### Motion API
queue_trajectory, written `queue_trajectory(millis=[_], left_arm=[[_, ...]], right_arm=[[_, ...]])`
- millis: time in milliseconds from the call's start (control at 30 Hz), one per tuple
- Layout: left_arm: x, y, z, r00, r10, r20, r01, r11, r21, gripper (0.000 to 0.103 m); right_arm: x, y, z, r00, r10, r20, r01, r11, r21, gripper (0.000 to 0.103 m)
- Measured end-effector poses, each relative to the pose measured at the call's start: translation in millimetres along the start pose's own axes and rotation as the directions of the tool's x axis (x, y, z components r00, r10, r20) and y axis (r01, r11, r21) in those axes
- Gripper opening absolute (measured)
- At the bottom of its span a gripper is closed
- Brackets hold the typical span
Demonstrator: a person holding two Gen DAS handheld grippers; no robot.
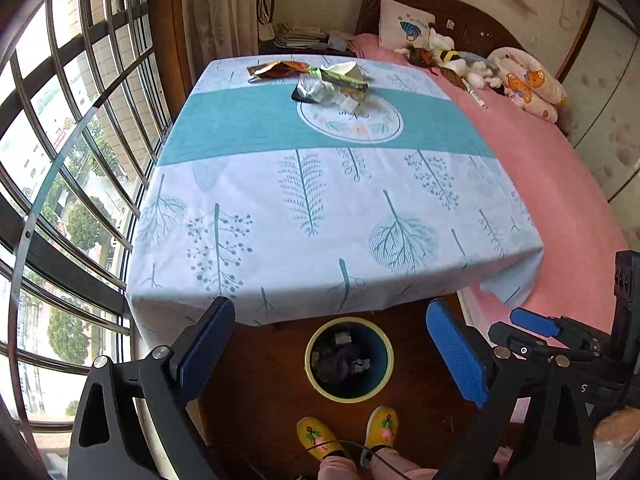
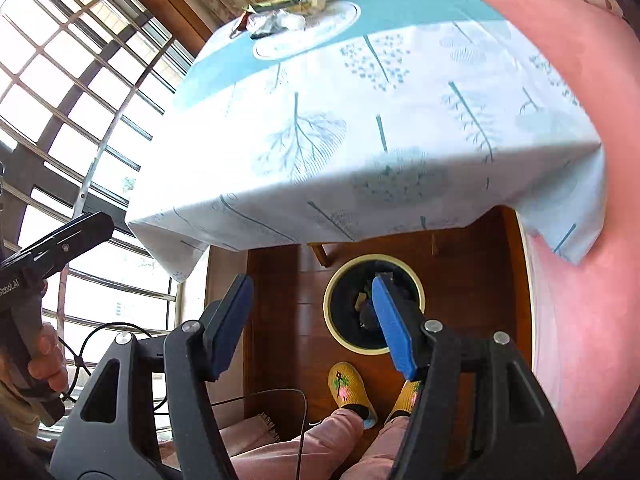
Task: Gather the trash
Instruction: 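Raise both empty tools back up toward the table, then grasp the green snack bag with the right tool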
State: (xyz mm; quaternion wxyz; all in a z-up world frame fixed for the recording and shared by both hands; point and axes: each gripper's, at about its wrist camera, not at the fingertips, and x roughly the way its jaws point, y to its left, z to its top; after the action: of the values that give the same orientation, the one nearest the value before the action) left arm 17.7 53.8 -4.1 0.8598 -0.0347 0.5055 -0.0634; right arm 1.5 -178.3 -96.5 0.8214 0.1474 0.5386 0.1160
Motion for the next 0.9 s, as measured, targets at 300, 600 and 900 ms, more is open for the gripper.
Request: queue_trajectory(millis=[300,600,900], left_arm=[[-59.5,21.1,55.5,0.993,-0.007,0.116,0.006,1.000,0.007,0.098],[-72.2,42.5,94.4,0.989,0.014,0.145,-0.008,0.999,-0.043,0.098],[-51.1,42.4,135.2,0.985,0.066,0.159,-0.043,0.989,-0.140,0.098]], right_arm=[[-71.2,59.3,56.6,0.984,-0.031,0.178,0.048,0.994,-0.094,0.059],[-87.6,101.5,116.9,0.961,-0.061,0.271,0.123,0.969,-0.216,0.059],[-45.2,113.5,211.3,0.964,-0.019,0.264,0.117,0.924,-0.363,0.059]])
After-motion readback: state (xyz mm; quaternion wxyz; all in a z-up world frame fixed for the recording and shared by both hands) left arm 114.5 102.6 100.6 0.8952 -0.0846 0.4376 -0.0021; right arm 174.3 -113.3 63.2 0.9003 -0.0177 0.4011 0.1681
